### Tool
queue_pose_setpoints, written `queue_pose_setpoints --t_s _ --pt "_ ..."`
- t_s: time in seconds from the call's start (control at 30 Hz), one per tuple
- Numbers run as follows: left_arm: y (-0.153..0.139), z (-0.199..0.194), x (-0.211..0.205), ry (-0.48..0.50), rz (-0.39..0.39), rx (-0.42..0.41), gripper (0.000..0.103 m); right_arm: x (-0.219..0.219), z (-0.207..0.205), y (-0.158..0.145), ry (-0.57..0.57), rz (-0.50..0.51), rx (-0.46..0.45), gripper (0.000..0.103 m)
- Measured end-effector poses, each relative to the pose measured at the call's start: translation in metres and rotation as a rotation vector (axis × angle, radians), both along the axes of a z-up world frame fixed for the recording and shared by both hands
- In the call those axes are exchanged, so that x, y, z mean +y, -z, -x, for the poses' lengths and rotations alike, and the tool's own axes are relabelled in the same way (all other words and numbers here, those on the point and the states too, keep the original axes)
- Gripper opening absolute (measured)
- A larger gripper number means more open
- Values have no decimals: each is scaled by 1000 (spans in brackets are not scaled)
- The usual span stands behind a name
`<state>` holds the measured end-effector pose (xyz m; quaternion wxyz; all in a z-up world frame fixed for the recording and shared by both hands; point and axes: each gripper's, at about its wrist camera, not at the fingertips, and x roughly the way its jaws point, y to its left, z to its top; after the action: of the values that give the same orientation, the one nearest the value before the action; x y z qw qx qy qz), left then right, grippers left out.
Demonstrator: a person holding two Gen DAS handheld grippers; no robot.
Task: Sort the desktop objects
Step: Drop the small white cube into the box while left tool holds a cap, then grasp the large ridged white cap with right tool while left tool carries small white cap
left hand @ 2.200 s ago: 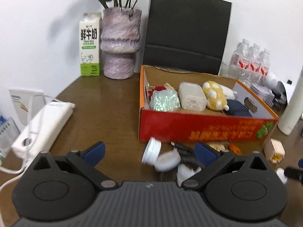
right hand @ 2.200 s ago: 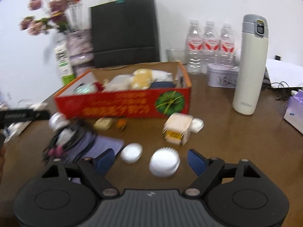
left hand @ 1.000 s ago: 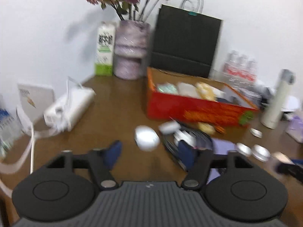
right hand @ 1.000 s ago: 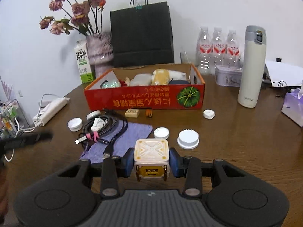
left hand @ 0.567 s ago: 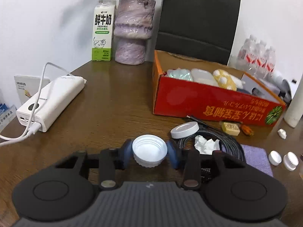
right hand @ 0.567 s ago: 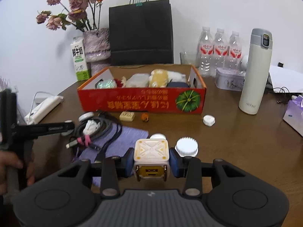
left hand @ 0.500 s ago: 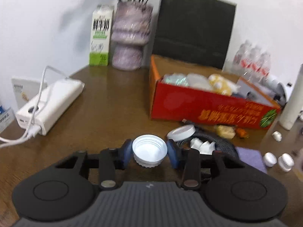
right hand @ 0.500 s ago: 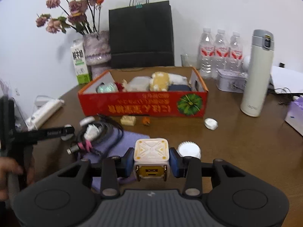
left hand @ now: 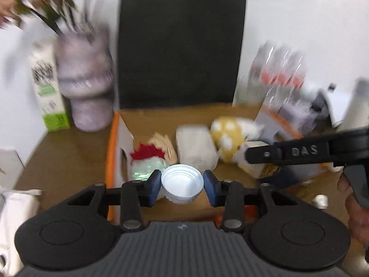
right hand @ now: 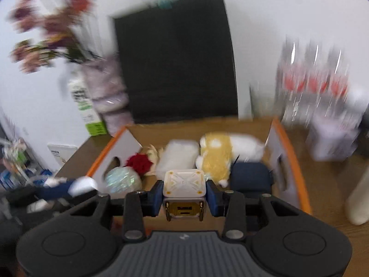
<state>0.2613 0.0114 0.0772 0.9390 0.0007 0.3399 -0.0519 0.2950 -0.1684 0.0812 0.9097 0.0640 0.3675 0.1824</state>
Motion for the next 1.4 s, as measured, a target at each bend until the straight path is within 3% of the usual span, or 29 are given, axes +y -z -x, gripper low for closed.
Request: queue_pose_setpoints --t_s 0.07,0.17,0.23,0.27,0.4,0.5,0.63,0.77,0.8,0.83,0.9,1.13,1.27,1.4 --pt "13 -27 -5 16 -6 65 43 3 -37 20 14 -19 131 38" --pt "25 -39 -8 40 -17 72 56 12 -65 46 37 6 232 39" --pt "28 -40 -7 50 -23 49 62 16 -72 54 34 -12 248 43" --pt "28 -38 -9 62 -18 48 72 14 -74 55 40 -29 254 43" --pt "21 -27 -19 86 -30 36 75 -3 -58 43 31 -158 202 52" --pt "12 -4 -20 87 -5 -43 86 -16 -28 24 51 -111 104 58" --pt "3 28 -25 84 9 -61 87 -33 36 5 86 -26 -39 70" --pt "-19 82 -17 34 -23 -140 92 -42 91 5 64 51 -92 74" --pt "-22 101 -11 0 4 -171 100 -44 110 7 65 58 -103 76" --pt "-23 123 -5 -24 40 -197 101 -47 128 11 63 61 -113 77" --pt "-18 159 2 -35 71 -206 101 -50 162 24 62 61 -116 79" --pt "32 263 7 -83 67 -171 101 -38 249 63 -29 112 -114 78" --pt "51 294 15 -87 77 -156 101 -39 281 73 -26 138 -132 78" --pt "56 301 20 -96 101 -144 101 -37 297 80 -23 163 -139 78"
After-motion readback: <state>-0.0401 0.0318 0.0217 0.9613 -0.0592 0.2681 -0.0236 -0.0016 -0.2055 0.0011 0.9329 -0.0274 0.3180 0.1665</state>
